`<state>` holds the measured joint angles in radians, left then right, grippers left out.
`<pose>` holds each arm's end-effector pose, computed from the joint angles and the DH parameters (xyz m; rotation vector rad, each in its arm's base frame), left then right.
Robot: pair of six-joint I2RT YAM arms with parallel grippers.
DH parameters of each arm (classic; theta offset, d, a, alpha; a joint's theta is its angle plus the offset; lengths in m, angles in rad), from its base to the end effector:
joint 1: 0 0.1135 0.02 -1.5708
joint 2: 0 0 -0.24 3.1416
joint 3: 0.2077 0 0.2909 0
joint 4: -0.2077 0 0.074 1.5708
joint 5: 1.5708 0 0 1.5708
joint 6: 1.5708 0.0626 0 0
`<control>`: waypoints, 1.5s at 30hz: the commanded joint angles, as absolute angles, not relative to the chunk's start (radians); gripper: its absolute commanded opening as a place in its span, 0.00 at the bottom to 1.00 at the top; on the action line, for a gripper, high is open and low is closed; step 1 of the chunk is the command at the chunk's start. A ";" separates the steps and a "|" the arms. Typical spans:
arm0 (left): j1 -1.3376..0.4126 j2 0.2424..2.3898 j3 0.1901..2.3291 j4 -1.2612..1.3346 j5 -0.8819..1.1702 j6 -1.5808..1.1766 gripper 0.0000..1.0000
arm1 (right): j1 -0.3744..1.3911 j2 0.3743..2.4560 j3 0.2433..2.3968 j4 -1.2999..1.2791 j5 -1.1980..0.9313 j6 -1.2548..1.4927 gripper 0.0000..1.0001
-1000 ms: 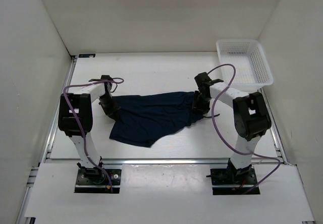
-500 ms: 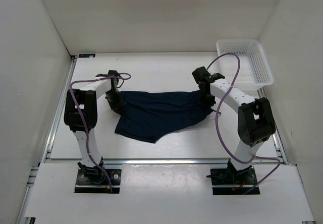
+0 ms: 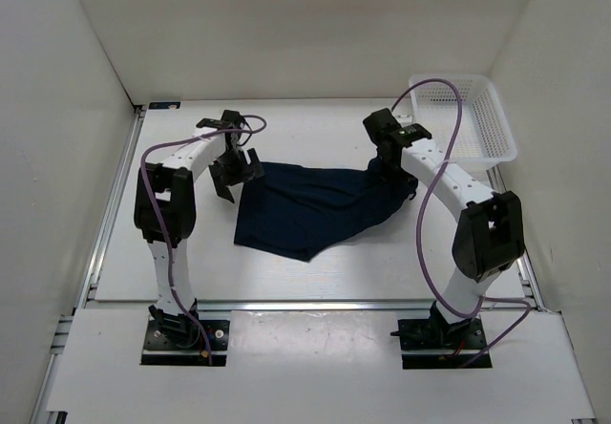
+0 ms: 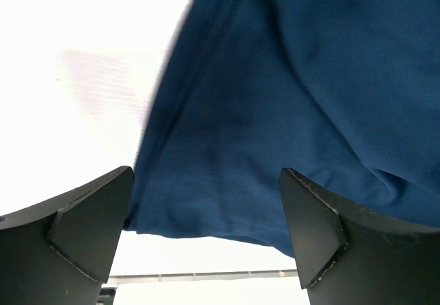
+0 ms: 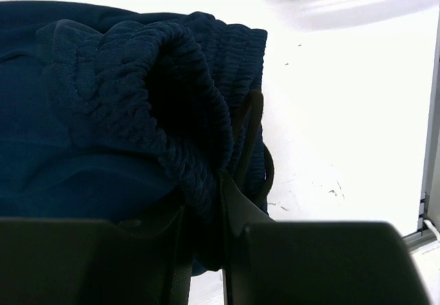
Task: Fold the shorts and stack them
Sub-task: Fold the shorts
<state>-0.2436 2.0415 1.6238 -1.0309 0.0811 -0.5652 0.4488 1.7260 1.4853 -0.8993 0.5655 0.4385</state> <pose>0.4161 -0.1086 0.1314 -0.4817 3.0173 -0.1875 0.3757 0.1437 0.2258 0.1453 2.4880 -0.4191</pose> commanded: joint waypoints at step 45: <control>-0.227 1.968 1.580 -1.055 0.063 -0.534 0.98 | -0.201 1.316 0.602 -0.333 -0.374 0.695 1.00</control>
<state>-0.2245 2.0380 1.5826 -1.0687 0.0700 -0.5392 -0.1986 1.3163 0.6411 -0.4614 -0.3088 0.6315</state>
